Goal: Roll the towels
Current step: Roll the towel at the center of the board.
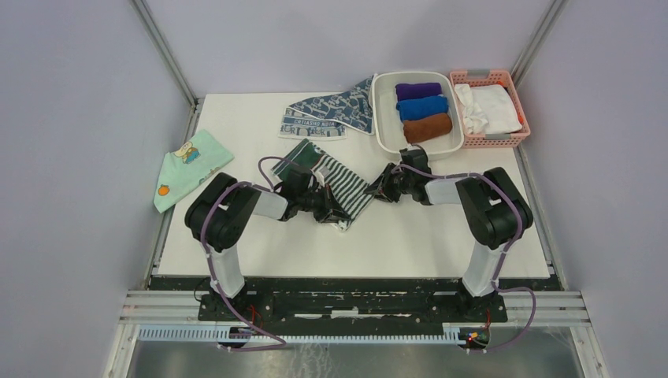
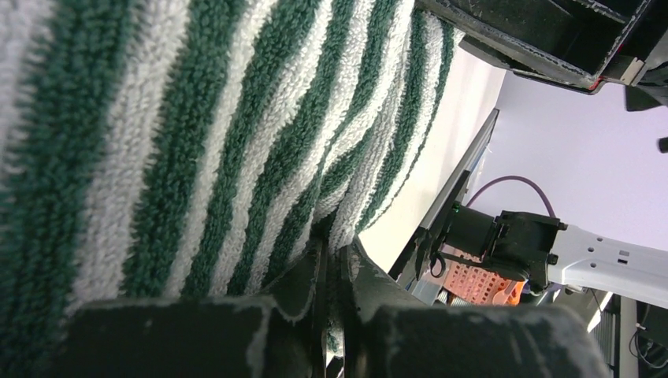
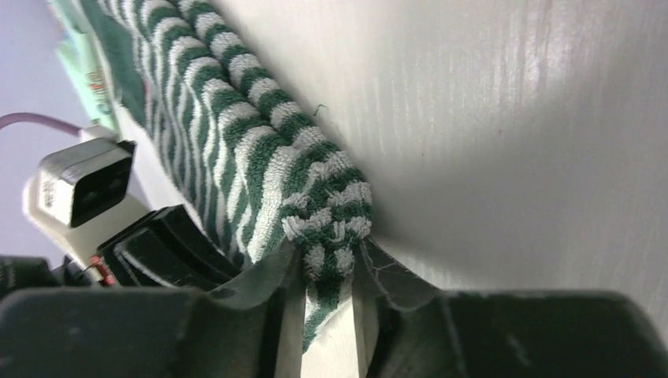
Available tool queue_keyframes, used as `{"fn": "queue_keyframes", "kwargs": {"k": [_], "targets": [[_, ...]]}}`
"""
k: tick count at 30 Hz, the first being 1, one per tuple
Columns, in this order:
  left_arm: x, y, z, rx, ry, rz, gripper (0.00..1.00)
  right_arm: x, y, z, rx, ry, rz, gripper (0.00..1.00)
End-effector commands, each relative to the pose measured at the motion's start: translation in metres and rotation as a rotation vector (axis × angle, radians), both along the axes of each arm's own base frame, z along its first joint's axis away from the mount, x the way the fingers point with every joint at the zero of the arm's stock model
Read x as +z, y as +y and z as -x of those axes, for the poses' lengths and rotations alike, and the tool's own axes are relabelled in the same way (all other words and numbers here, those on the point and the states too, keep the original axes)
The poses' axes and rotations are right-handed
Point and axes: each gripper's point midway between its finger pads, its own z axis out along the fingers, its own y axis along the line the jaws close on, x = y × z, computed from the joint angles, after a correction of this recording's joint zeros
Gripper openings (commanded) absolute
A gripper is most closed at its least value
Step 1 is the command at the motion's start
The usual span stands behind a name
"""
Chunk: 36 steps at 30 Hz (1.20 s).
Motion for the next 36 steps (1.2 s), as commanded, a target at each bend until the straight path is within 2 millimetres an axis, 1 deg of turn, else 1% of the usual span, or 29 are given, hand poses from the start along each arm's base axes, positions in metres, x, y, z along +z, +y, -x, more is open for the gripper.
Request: {"fn": "queue_keyframes", "kwargs": {"k": [1,5,7,11,13,15,16,18,21,22,23,24,25,27,31,33,36], "targets": [[-0.015,0.017,0.013,0.045,0.07,-0.08,0.14,-0.025,-0.037,0.012,-0.04,0.105,0.303,0.28],[-0.009,0.029,0.023,0.038,0.041,-0.134,0.22,-0.007,-0.046,0.014,-0.051,0.132,0.42,0.17],[-0.007,0.041,0.025,0.045,0.011,-0.206,0.26,0.003,-0.049,0.016,-0.051,0.15,0.461,0.15],[0.004,0.067,0.024,0.061,-0.093,-0.377,0.36,0.018,-0.051,0.019,-0.052,0.166,0.5,0.12],[0.014,0.076,0.022,0.069,-0.165,-0.462,0.4,0.02,-0.05,0.02,-0.047,0.173,0.507,0.12],[0.028,0.079,0.016,0.08,-0.28,-0.549,0.44,0.02,-0.048,0.021,-0.045,0.181,0.506,0.12],[0.038,0.08,0.009,0.098,-0.358,-0.606,0.46,0.019,-0.048,0.022,-0.046,0.186,0.506,0.12],[0.056,0.071,0.005,0.096,-0.498,-0.672,0.49,0.018,-0.047,0.023,-0.046,0.192,0.505,0.11],[0.083,0.045,0.004,0.078,-0.706,-0.727,0.54,0.016,-0.046,0.024,-0.046,0.203,0.499,0.11],[0.088,0.031,0.009,0.04,-0.78,-0.745,0.55,0.016,-0.045,0.024,-0.045,0.207,0.496,0.11],[0.093,0.026,0.006,0.034,-0.836,-0.773,0.56,0.016,-0.044,0.024,-0.044,0.208,0.492,0.11],[0.096,0.011,0.012,-0.004,-0.898,-0.789,0.58,0.016,-0.044,0.025,-0.044,0.211,0.49,0.11],[0.097,0.001,0.015,-0.03,-0.945,-0.809,0.58,0.016,-0.043,0.025,-0.044,0.212,0.487,0.11],[0.096,-0.016,0.02,-0.082,-1.017,-0.853,0.59,0.016,-0.043,0.024,-0.042,0.216,0.486,0.11],[0.082,-0.042,0.03,-0.183,-1.113,-0.93,0.58,0.018,-0.04,0.024,-0.037,0.219,0.477,0.11],[0.077,-0.049,0.031,-0.205,-1.144,-0.973,0.58,0.018,-0.039,0.023,-0.037,0.221,0.471,0.11],[0.067,-0.048,0.028,-0.219,-1.17,-1.048,0.58,0.018,-0.038,0.024,-0.03,0.226,0.466,0.11]]}}
